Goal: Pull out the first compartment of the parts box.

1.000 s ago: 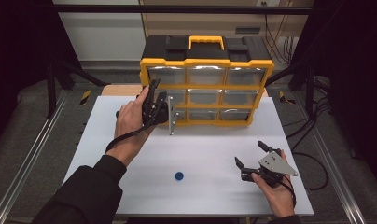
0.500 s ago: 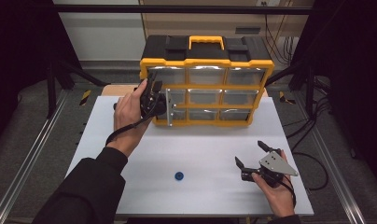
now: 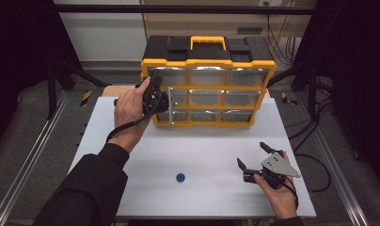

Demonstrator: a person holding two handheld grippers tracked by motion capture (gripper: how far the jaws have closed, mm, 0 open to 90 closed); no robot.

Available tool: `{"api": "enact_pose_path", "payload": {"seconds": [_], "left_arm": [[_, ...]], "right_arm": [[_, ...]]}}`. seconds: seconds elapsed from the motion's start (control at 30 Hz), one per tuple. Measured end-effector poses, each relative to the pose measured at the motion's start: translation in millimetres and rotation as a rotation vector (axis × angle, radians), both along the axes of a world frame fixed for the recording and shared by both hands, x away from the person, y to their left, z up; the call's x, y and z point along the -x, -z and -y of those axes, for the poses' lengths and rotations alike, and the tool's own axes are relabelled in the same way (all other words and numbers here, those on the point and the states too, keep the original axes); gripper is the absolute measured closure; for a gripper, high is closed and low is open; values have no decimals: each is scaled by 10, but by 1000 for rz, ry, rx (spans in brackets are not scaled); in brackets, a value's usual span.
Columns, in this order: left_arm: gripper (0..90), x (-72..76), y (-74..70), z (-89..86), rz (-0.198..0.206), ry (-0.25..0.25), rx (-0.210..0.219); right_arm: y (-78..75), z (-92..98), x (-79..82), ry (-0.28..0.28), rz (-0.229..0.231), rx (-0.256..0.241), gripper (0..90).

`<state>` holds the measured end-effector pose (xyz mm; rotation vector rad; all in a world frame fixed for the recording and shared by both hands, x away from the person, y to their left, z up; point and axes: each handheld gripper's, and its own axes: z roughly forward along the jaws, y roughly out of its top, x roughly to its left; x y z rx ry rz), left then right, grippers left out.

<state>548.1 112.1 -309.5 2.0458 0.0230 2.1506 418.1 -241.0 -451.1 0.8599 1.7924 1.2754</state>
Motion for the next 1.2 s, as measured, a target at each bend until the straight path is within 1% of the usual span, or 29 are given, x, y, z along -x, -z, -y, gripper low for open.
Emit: {"api": "enact_pose_path", "payload": {"seconds": [0.1,0.13,0.17,0.2,0.23,0.27,0.3,0.37,0.4,0.43,0.47,0.57,0.6,0.67,0.7,0.83,0.93,1.2], "left_arm": [[632,-10,5,7,11,-1,-7],[634,-32,17,7,24,16,-6],[634,-25,14,15,12,-5,-12],[634,-43,26,14,27,10,-10],[634,-38,25,19,20,-4,-11],[634,-41,26,23,17,-7,-13],[634,-56,34,24,28,6,-8],[634,-70,33,26,28,8,-5],[634,-62,28,30,19,-10,-9],[634,-69,30,31,19,-9,-11],[635,-86,38,26,33,6,-10],[636,-94,32,19,33,1,-7],[636,-83,30,24,28,-13,-14],[639,-94,43,29,41,-6,-20],[647,-89,44,34,46,-20,-25],[678,-90,48,49,59,-30,-23],[693,-93,51,49,67,-30,-28],[729,-95,54,65,80,-33,-20]], "right_arm": [[1,-2,-2,-2,1,0,50],[1,-2,-3,-2,2,2,50],[2,-3,-3,-2,2,2,50],[2,-2,-4,-2,1,3,50],[2,-1,-3,-1,1,3,50],[1,0,-1,0,0,2,50],[0,2,0,2,0,1,50],[1,7,-4,2,3,0,51],[2,7,-6,3,4,1,52],[2,9,-6,2,4,2,52],[2,8,-6,2,4,2,52],[1,4,-2,-1,2,1,55],[1,4,-1,-1,0,1,55],[3,4,-2,-1,0,1,55],[3,4,-2,-1,0,1,55],[4,0,-2,-3,1,1,55],[6,-2,-3,-3,0,2,56],[9,-2,-4,-3,-2,5,56]]}}
